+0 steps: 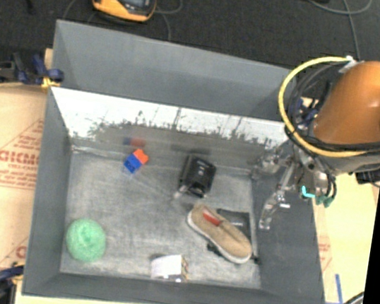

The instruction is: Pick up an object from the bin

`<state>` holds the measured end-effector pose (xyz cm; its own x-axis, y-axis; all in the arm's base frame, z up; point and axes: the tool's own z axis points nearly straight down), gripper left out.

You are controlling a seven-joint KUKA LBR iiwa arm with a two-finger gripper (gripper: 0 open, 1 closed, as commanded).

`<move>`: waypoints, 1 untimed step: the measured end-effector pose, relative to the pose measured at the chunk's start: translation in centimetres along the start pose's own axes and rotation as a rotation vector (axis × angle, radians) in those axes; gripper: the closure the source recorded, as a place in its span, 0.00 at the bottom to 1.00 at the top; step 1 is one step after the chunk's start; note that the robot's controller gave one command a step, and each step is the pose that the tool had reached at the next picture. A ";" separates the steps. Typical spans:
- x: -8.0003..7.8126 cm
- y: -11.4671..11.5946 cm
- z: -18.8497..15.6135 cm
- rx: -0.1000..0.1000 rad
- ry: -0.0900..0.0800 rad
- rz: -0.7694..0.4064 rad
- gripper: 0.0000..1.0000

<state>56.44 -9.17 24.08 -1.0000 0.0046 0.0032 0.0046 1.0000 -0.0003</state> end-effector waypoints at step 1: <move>-0.1 0.0 -0.5 0.002 -0.008 -0.002 0.00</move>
Offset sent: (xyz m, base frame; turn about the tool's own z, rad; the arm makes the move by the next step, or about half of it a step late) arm 0.0025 -0.0280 -0.1708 -0.1007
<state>56.58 -9.15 24.54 -1.0000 0.0023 -0.0048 0.0023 1.0000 -0.0018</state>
